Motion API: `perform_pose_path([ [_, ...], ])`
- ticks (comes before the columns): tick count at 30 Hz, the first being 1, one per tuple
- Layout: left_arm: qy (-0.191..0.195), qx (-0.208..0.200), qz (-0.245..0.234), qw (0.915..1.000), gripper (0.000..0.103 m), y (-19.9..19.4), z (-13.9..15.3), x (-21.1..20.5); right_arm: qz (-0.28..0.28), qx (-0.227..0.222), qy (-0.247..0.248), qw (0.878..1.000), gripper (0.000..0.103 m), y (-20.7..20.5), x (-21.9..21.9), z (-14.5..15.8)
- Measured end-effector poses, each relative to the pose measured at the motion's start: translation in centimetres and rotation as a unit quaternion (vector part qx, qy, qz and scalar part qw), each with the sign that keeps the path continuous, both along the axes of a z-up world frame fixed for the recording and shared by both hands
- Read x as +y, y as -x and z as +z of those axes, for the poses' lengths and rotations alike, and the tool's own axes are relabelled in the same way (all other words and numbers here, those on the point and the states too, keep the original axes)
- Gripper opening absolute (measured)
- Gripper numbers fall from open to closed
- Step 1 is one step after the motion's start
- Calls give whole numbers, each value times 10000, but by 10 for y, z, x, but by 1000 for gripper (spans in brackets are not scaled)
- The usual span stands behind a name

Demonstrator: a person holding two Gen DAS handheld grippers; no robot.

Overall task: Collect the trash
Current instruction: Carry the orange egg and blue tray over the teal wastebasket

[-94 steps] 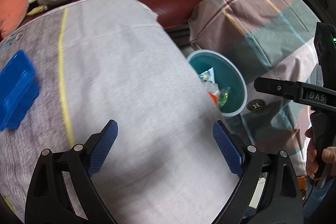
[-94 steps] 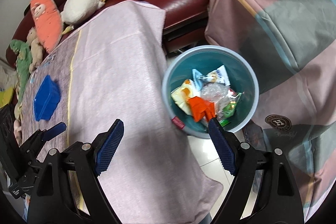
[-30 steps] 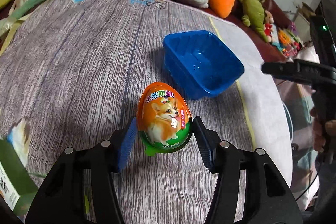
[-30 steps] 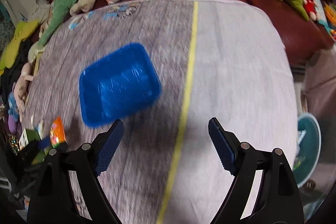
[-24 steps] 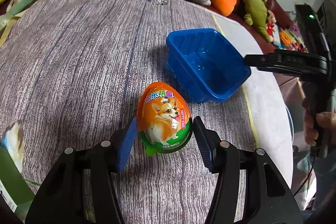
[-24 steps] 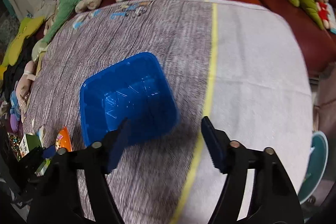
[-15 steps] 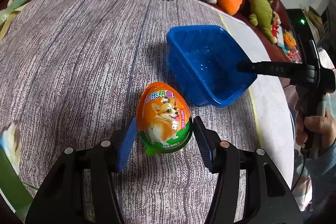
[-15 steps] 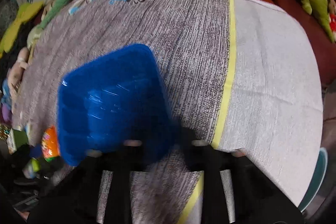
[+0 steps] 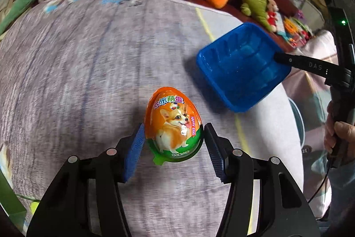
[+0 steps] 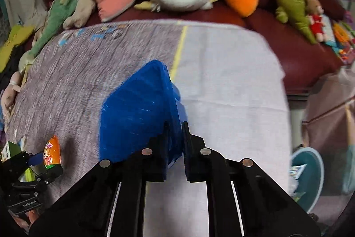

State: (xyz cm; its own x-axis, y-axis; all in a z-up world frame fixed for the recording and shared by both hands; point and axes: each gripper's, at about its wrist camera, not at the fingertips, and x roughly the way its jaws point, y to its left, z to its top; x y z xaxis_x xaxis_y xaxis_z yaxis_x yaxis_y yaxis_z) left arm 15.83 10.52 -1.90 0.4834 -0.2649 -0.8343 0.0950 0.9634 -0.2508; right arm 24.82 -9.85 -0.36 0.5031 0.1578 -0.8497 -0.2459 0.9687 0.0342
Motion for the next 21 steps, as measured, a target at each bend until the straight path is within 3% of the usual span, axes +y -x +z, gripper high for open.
perform_pose_path([
  [14, -112, -111, -827, 9964, 56, -1, 24, -108, -685, -502, 26, 9964, 11, 46, -116, 38],
  [21, -115, -194, -1603, 9868, 56, -6, 34, -199, -1320, -660, -89, 9890, 11, 68, -194, 51],
])
